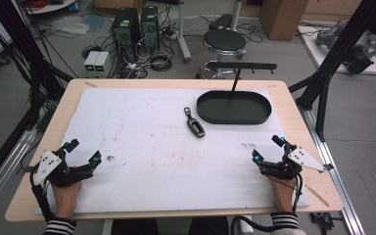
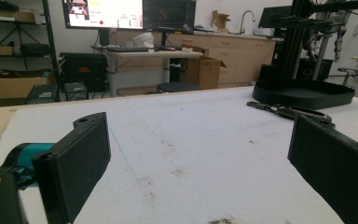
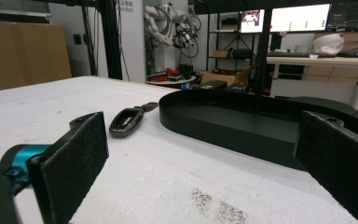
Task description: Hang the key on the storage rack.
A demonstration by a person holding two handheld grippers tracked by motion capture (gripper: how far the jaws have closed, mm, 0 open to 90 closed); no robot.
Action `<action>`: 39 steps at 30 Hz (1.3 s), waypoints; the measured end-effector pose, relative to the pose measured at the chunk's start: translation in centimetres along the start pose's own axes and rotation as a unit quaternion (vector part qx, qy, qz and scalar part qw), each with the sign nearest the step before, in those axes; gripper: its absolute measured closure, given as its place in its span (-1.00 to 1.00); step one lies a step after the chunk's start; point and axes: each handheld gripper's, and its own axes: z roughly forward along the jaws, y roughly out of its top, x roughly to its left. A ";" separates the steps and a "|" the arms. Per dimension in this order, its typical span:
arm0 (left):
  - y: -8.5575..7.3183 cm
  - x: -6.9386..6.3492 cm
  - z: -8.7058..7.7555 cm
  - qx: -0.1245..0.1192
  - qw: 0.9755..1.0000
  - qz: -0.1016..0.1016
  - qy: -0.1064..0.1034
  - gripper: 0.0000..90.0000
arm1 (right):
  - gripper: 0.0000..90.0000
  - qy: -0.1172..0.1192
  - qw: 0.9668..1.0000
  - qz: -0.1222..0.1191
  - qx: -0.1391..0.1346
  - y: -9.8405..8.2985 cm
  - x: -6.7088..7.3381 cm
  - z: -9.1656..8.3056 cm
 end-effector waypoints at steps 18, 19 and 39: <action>0.0 0.0 0.0 0.001 1.000 0.000 -0.001 -0.86 | -0.96 -0.006 1.000 0.010 0.012 0.2 -0.2 0.2; 0.0 0.0 0.0 0.001 1.000 0.000 -0.001 -0.86 | -0.96 -0.005 1.000 0.016 0.021 0.4 -0.2 0.3; 0.0 0.0 0.1 0.002 1.000 -0.002 -0.001 -0.86 | -0.96 0.084 0.985 -0.032 0.151 10.8 0.7 8.3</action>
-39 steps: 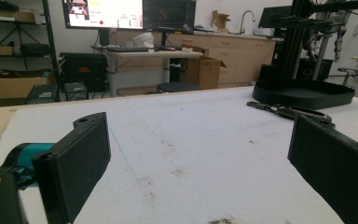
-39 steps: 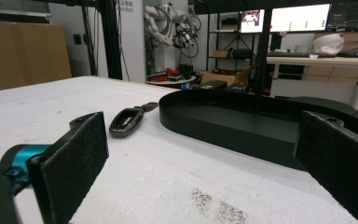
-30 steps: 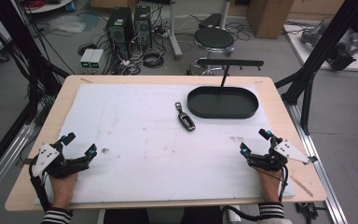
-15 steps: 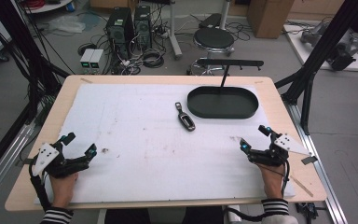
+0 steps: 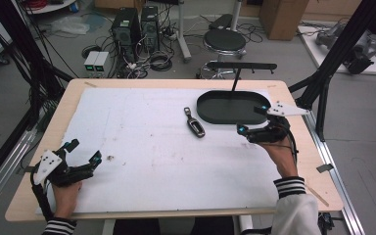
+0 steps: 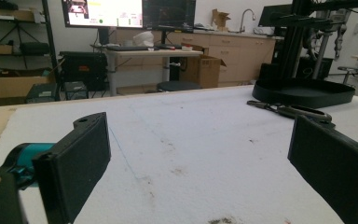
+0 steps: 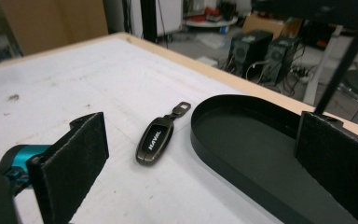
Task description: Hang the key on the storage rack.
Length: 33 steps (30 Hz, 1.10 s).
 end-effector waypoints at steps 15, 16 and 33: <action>0.0 0.0 0.0 0.002 1.000 -0.001 0.000 -0.86 | -0.95 0.045 0.991 -0.062 0.109 5.2 1.4 6.3; 0.0 0.0 0.0 0.002 1.000 0.000 0.000 -0.86 | -0.95 0.050 0.990 -0.062 0.115 5.4 1.4 6.7; 0.0 0.0 0.1 0.003 1.000 -0.002 0.001 -0.86 | -0.95 0.063 0.965 -0.070 0.243 6.4 3.0 13.6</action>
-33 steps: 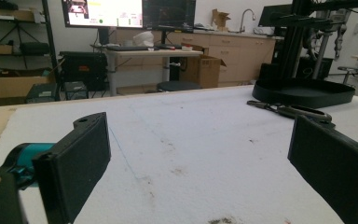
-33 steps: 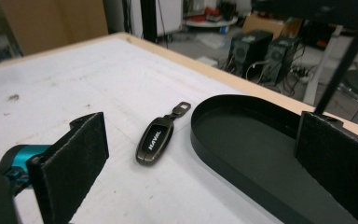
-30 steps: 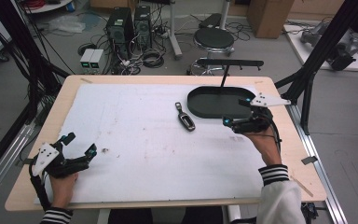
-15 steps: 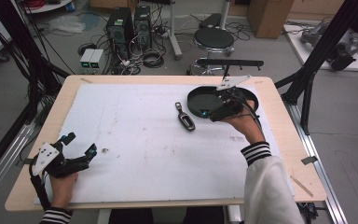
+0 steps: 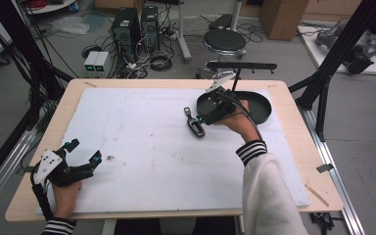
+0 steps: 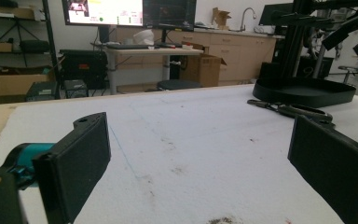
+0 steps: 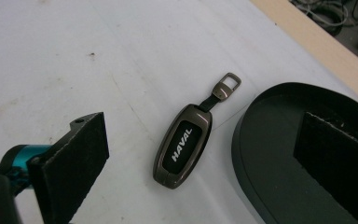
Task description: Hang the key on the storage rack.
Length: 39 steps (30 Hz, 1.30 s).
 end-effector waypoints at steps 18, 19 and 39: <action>0.0 0.0 0.0 0.001 1.000 -0.002 0.001 -0.86 | -0.90 -0.001 0.997 0.038 0.074 0.6 0.5 4.0; 0.0 0.0 0.0 0.001 1.000 -0.002 0.001 -0.86 | -0.90 0.001 0.996 0.036 0.078 0.5 0.5 4.2; 0.0 0.1 0.0 0.000 1.000 -0.004 0.003 -0.86 | -0.89 -0.004 0.988 0.070 0.139 0.6 0.7 7.8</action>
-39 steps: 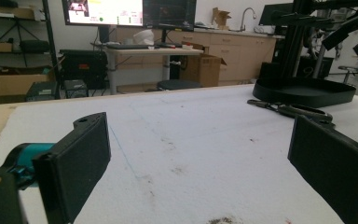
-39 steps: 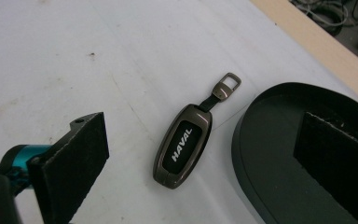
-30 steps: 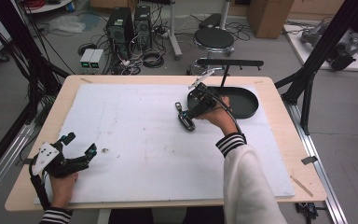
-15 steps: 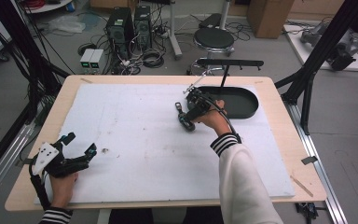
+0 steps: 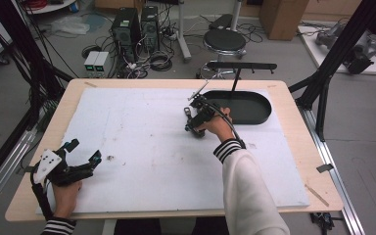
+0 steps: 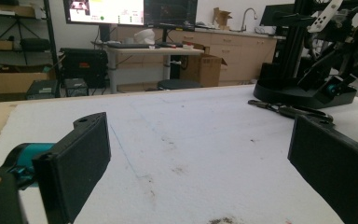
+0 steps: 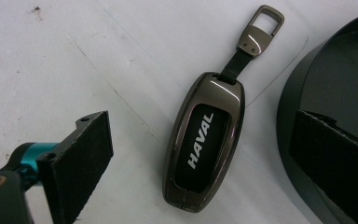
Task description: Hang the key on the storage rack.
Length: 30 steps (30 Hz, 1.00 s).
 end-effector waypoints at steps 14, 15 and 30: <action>0.0 0.0 0.0 0.001 1.000 0.000 0.000 -0.86 | -0.54 0.009 1.000 0.020 0.011 0.2 0.0 0.9; 0.0 0.0 0.0 0.001 1.000 -0.001 0.000 -0.86 | -0.54 0.009 1.000 0.020 0.011 0.2 0.0 0.9; 0.0 0.1 0.0 0.004 1.000 -0.003 0.000 -0.86 | -0.54 0.007 0.998 0.041 0.039 0.0 -0.2 1.8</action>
